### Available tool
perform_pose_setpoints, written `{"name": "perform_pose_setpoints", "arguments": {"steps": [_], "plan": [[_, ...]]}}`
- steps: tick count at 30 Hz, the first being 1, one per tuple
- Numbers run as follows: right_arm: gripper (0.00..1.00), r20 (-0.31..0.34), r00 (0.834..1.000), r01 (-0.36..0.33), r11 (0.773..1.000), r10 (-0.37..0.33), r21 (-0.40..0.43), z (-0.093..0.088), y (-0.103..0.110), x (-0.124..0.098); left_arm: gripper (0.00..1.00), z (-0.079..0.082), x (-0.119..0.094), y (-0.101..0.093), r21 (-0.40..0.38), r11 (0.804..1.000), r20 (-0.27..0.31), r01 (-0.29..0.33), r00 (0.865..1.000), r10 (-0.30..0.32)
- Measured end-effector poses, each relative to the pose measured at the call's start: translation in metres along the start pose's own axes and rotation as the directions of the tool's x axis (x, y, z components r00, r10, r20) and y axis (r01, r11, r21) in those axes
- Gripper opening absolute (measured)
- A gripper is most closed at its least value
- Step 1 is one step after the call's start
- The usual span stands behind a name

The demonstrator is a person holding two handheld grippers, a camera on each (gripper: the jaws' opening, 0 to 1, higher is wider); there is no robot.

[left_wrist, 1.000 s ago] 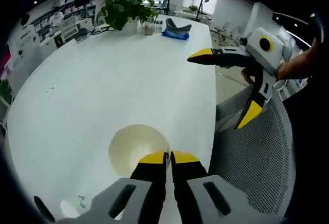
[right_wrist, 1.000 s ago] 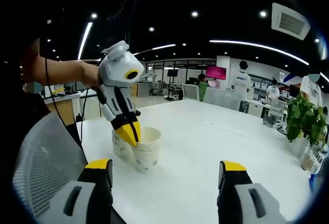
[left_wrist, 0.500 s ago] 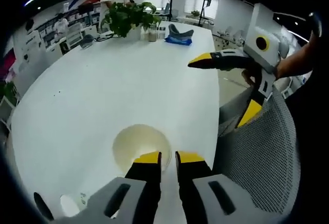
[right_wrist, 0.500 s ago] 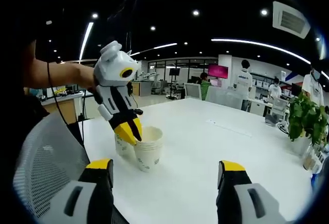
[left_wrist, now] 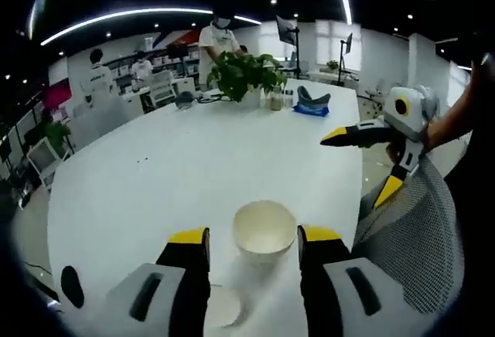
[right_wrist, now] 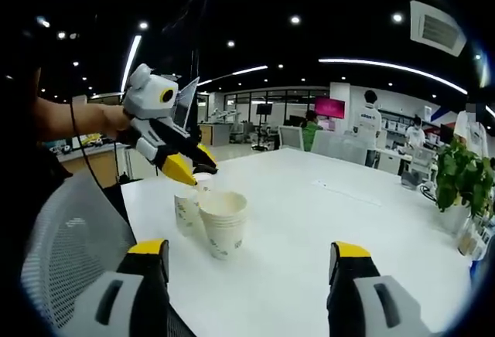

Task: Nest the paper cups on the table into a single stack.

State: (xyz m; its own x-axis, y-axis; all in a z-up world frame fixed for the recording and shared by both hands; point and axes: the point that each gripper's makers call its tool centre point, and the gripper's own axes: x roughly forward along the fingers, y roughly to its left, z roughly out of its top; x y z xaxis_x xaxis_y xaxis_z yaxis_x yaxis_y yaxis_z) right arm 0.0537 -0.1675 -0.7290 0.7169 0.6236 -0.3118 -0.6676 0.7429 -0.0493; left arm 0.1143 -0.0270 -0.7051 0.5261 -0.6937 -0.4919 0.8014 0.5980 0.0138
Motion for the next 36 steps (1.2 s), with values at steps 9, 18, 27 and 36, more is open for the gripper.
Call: {"name": "perform_pose_setpoints", "arguments": {"steps": [9,18,27,36], "plan": [[0.87,-0.011,1.000,-0.019,1.000,0.019,0.000,-0.002,0.003,0.002,0.49,-0.040,-0.021,0.023,-0.021,0.994,-0.021,-0.104,0.994,0.104],[0.86,-0.007,1.000,-0.013,1.000,0.013,0.003,-0.002,0.002,0.002,0.48,-0.063,-0.012,0.028,-0.008,0.993,-0.076,-0.115,0.991,0.114],[0.86,-0.011,1.000,-0.011,1.000,0.011,0.000,-0.003,0.001,0.001,0.44,-0.076,0.001,0.035,-0.005,0.996,-0.113,-0.089,0.990,0.088],[0.86,-0.008,1.000,-0.001,1.000,0.001,0.002,-0.002,-0.002,0.001,0.37,-0.084,0.007,0.035,0.018,0.998,-0.153,-0.063,0.986,0.065]]}}
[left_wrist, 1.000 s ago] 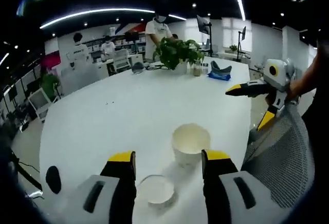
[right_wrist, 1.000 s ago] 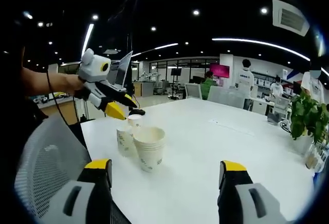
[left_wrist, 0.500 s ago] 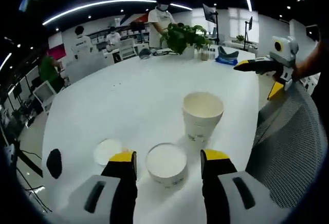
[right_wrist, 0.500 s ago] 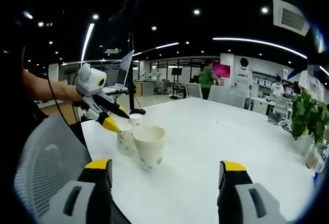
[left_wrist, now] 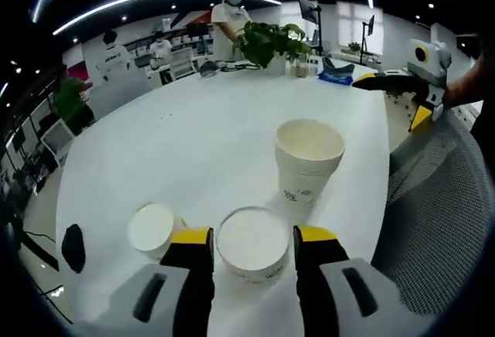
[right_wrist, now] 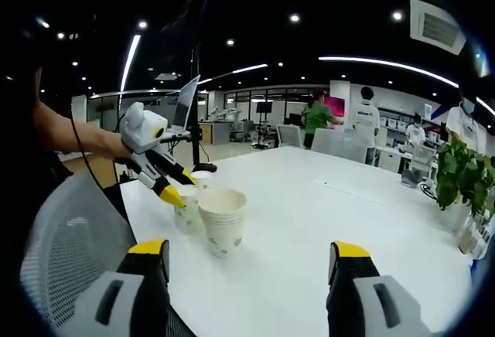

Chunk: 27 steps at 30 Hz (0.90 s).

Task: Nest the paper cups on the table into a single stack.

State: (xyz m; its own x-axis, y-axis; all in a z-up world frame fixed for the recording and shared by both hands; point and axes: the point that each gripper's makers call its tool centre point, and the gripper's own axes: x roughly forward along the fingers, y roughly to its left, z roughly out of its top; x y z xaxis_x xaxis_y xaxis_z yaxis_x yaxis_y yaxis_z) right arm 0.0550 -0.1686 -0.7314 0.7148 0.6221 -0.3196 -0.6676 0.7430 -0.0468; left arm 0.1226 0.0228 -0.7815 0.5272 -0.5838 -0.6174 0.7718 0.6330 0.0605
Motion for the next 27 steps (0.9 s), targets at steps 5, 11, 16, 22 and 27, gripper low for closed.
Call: {"name": "perform_pose_setpoints", "arguments": {"steps": [5,11,16,22,27], "plan": [[0.86,-0.002,1.000,0.001,1.000,-0.001,-0.001,0.000,0.000,0.000,0.36,0.000,0.000,0.000,-0.012,1.000,-0.004,-0.004,1.000,0.004],[0.86,-0.001,1.000,0.005,1.000,-0.005,-0.003,0.000,-0.001,0.000,0.35,-0.003,-0.002,0.005,-0.035,0.999,-0.006,-0.006,1.000,0.006],[0.86,-0.001,1.000,0.004,1.000,-0.004,-0.005,0.001,-0.001,-0.001,0.35,0.003,-0.010,0.008,-0.052,0.999,0.008,-0.014,1.000,0.014],[0.86,-0.002,1.000,-0.003,1.000,0.003,-0.008,0.003,0.000,-0.002,0.35,0.016,-0.025,0.009,-0.082,0.997,0.029,-0.010,1.000,0.013],[0.86,0.003,0.999,-0.034,0.999,0.034,-0.001,0.014,0.005,0.000,0.35,0.033,-0.039,0.009,-0.095,0.995,0.040,-0.002,0.999,0.006]]}}
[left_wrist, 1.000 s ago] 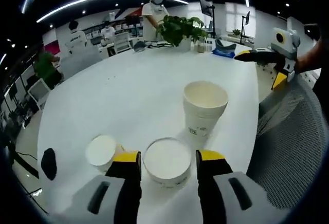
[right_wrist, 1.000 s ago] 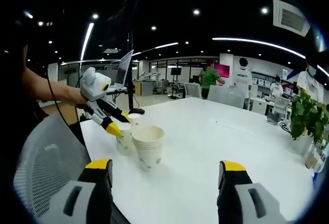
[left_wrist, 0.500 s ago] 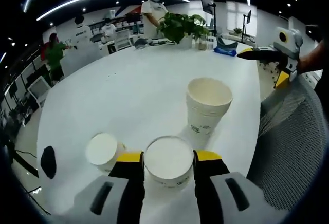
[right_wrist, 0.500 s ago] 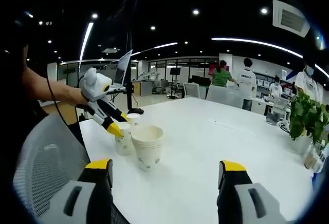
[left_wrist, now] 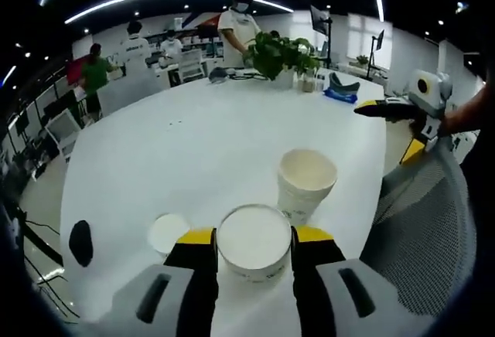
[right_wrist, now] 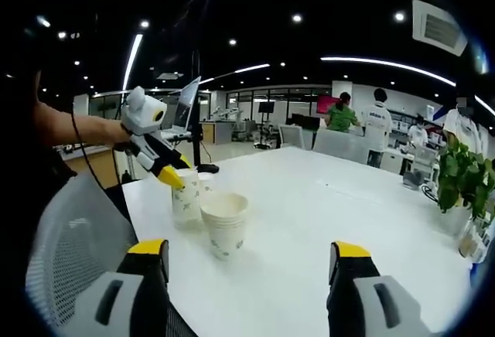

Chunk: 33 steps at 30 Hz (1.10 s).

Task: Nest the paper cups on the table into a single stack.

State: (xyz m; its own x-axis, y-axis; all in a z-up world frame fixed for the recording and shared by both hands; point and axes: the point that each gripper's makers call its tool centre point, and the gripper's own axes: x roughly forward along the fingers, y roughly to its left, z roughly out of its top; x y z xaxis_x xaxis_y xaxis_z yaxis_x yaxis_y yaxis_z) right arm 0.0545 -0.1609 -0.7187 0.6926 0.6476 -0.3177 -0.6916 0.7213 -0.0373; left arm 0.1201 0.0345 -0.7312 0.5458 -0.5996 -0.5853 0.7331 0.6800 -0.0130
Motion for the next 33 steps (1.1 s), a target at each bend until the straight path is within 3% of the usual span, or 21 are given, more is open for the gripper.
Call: {"name": "perform_pose_setpoints", "arguments": {"steps": [5,13,21,30,33], "plan": [[0.84,0.017,0.999,-0.043,0.999,0.043,-0.008,0.013,0.010,0.007,0.35,0.033,-0.021,-0.005,-0.027,0.999,0.044,0.018,0.999,-0.017],[0.80,0.036,0.995,-0.094,0.995,0.093,0.024,0.023,0.024,0.019,0.35,0.072,-0.039,-0.021,0.016,0.998,0.086,0.057,0.995,-0.058],[0.77,0.068,0.985,-0.160,0.986,0.157,0.047,0.034,0.037,0.027,0.35,0.096,-0.044,-0.039,0.031,0.993,0.108,0.114,0.987,-0.117],[0.72,0.077,0.970,-0.232,0.972,0.229,0.035,0.043,0.054,0.034,0.35,0.117,-0.033,-0.060,0.041,0.979,0.160,0.198,0.966,-0.202],[0.70,0.081,0.965,-0.252,0.967,0.248,0.033,0.045,0.057,0.035,0.35,0.123,-0.029,-0.069,0.042,0.970,0.182,0.239,0.953,-0.243]]}}
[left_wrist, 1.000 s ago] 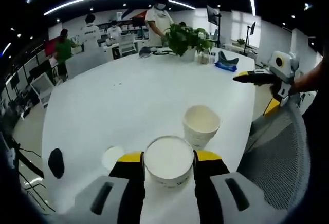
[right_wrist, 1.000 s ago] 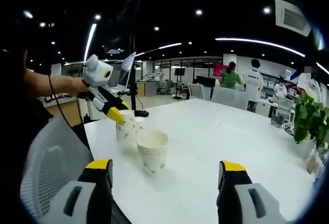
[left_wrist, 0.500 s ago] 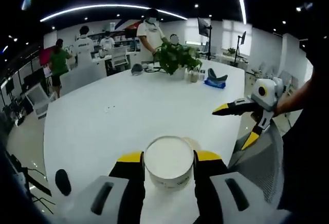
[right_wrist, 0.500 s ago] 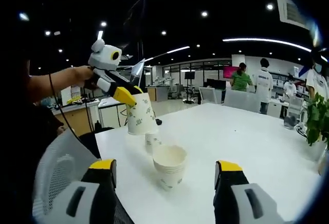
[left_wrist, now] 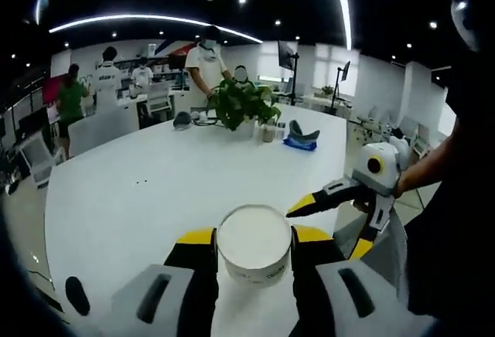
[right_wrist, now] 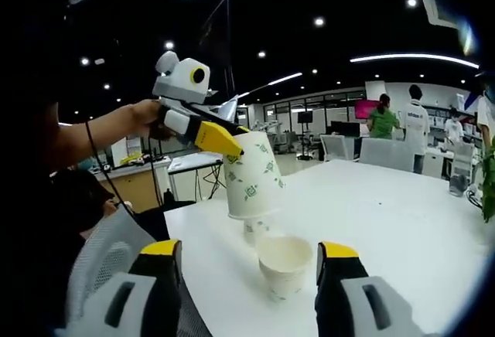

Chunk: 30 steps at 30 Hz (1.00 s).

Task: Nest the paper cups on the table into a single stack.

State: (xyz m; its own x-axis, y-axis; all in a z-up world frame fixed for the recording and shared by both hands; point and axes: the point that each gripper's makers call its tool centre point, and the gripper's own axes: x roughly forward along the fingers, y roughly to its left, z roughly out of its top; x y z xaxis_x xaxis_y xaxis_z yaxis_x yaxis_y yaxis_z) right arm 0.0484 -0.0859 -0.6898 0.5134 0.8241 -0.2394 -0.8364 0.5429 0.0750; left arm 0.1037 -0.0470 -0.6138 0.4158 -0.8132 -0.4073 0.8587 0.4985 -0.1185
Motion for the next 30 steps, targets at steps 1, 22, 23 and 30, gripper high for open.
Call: {"name": "perform_pose_setpoints", "arguments": {"steps": [1,22,23,30], "plan": [[0.69,0.002,1.000,-0.005,1.000,0.005,0.005,0.000,0.000,0.000,0.35,0.000,0.002,-0.001,-0.005,1.000,0.001,0.006,1.000,-0.006],[0.43,0.096,0.995,-0.030,0.987,0.015,0.160,0.019,-0.006,-0.013,0.35,-0.017,0.011,-0.015,-0.065,0.990,0.037,0.122,0.992,-0.119],[0.43,0.091,0.996,-0.033,0.986,0.018,0.162,0.017,-0.005,-0.013,0.35,-0.020,0.010,-0.016,-0.067,0.989,0.028,0.129,0.992,-0.127],[0.39,0.134,0.990,-0.079,0.955,0.042,0.284,0.021,-0.003,-0.014,0.35,-0.027,0.006,-0.022,-0.088,0.983,0.030,0.159,0.987,-0.157]]}}
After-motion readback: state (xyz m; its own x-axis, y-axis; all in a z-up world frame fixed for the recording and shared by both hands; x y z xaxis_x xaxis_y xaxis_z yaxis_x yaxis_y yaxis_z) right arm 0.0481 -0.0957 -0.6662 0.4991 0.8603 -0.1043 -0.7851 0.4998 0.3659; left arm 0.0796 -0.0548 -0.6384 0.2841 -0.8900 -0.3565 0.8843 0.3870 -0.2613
